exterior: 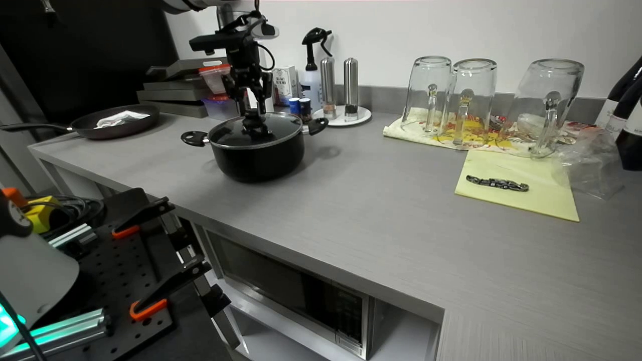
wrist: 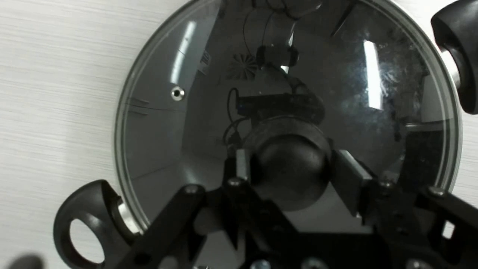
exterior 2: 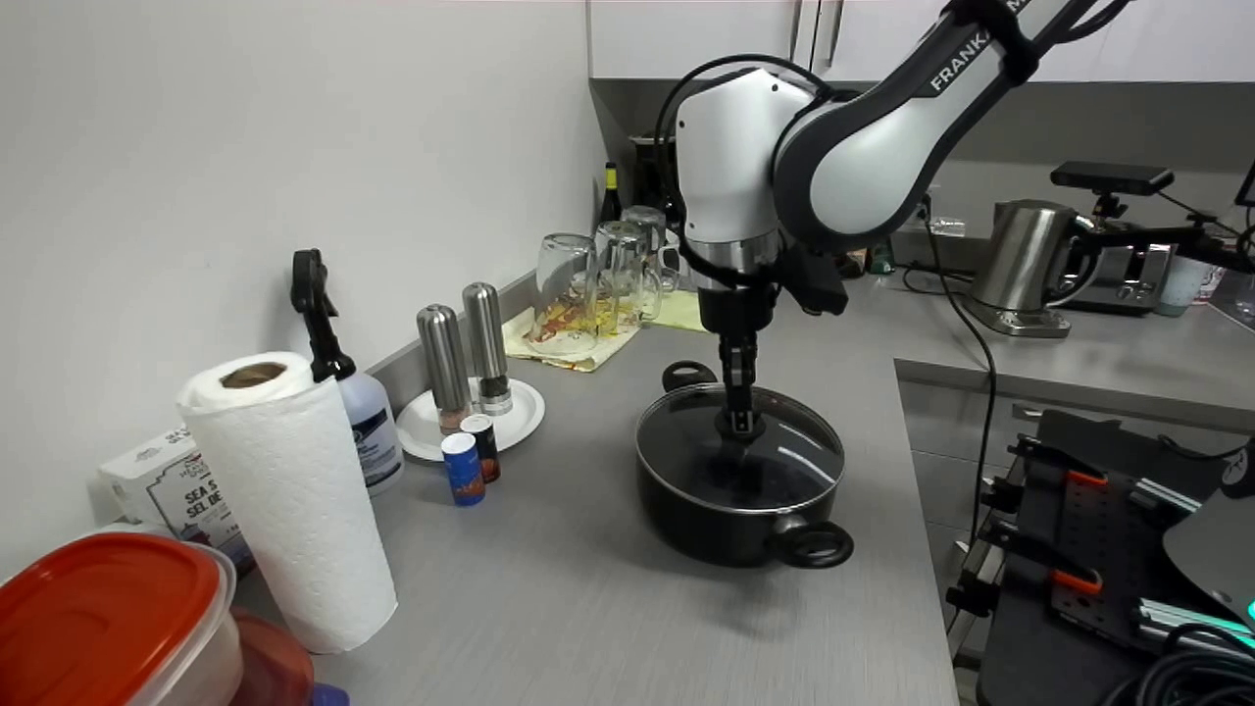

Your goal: Put the lid on the pot

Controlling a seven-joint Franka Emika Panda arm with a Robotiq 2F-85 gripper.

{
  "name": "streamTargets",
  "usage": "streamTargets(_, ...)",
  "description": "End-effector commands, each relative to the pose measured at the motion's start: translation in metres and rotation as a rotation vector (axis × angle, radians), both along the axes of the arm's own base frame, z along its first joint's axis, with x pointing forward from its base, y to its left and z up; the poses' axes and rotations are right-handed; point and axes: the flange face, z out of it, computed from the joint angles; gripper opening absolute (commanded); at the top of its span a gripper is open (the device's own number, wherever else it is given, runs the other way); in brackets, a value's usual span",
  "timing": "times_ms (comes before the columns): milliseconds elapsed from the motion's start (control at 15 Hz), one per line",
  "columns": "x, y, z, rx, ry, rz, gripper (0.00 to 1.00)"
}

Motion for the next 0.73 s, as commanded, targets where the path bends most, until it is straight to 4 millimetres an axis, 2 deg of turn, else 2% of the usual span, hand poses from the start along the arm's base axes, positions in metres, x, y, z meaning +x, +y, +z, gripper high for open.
streamTargets(0, 0.0047, 0.0031, 0.0069, 0.023, -0.002, 0.013, 0.92)
streamTargets(67, 0.0053, 0.0032, 0.0080, 0.024, -0.005, 0.013, 0.98)
streamTargets(133, 0.0058, 0.0033, 0.0087, 0.024, -0.006, 0.013, 0.99)
streamTargets(467, 0.0072, 0.0029, 0.0111, 0.020, -0.015, 0.009, 1.00)
streamTargets(667, 0.0050, 0.0014, 0.0058, 0.005, -0.011, -0.001, 1.00)
